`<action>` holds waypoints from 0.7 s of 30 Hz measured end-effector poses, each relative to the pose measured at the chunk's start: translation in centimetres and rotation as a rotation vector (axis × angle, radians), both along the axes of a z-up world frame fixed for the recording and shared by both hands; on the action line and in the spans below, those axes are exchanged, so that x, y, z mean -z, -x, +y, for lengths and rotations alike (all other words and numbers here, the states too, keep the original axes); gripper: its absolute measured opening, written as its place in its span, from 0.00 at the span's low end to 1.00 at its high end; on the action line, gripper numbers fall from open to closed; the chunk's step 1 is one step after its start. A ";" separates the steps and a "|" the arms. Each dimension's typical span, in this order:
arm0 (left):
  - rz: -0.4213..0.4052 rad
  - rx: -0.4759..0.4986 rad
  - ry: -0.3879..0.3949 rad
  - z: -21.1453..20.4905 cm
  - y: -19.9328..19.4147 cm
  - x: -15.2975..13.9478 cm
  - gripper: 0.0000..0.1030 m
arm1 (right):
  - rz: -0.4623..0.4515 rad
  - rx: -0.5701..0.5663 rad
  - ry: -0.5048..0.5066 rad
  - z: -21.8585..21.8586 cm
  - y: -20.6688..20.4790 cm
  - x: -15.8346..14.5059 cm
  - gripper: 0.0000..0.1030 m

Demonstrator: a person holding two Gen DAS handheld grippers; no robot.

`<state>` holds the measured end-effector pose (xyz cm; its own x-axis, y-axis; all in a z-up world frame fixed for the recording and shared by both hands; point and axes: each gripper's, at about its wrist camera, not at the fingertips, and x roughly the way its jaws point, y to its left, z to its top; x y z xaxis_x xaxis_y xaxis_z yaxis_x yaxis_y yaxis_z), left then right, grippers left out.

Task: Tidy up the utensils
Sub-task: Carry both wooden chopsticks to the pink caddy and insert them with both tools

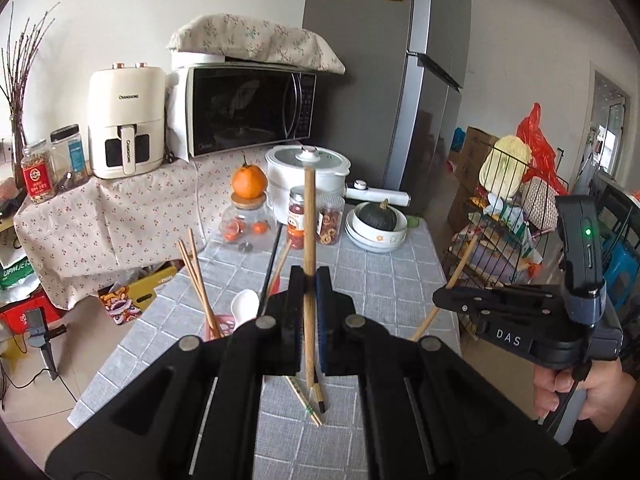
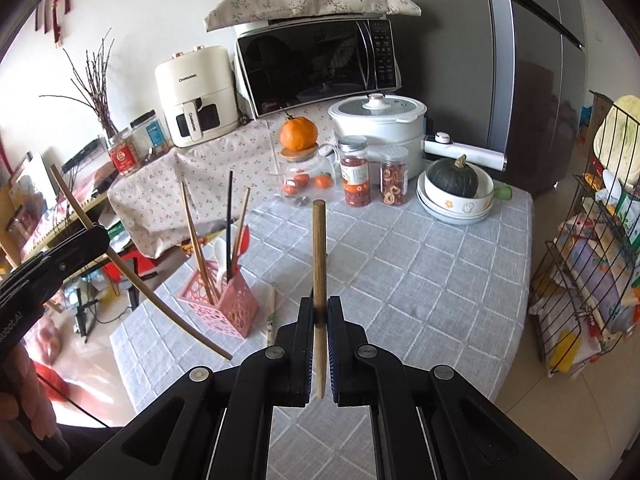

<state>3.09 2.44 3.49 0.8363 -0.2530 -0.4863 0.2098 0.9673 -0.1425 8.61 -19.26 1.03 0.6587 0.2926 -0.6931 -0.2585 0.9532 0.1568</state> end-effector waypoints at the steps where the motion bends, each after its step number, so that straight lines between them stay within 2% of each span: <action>1: -0.015 -0.016 -0.005 0.3 0.0 -0.2 0.06 | -0.012 -0.003 -0.004 0.3 0.0 -0.4 0.06; 9: -0.075 -0.126 0.041 3.5 -1.2 -0.3 0.06 | -0.064 -0.038 -0.044 3.0 -0.4 -2.0 0.06; 13: -0.131 -0.130 0.008 3.7 -2.4 0.6 0.06 | -0.072 -0.053 -0.050 4.4 -0.7 -1.8 0.06; 16: -0.107 -0.150 -0.008 4.1 -3.6 1.7 0.06 | -0.074 -0.064 -0.058 5.1 -0.8 -1.6 0.06; 21: -0.023 -0.179 0.019 5.2 -5.5 3.8 0.06 | -0.095 -0.071 -0.080 5.7 -1.0 -2.0 0.06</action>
<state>8.60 7.62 -0.36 0.8794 -0.1083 -0.4635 0.0381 0.9867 -0.1582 9.61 -13.57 2.99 0.6962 0.3926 -0.6010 -0.3423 0.9174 0.2028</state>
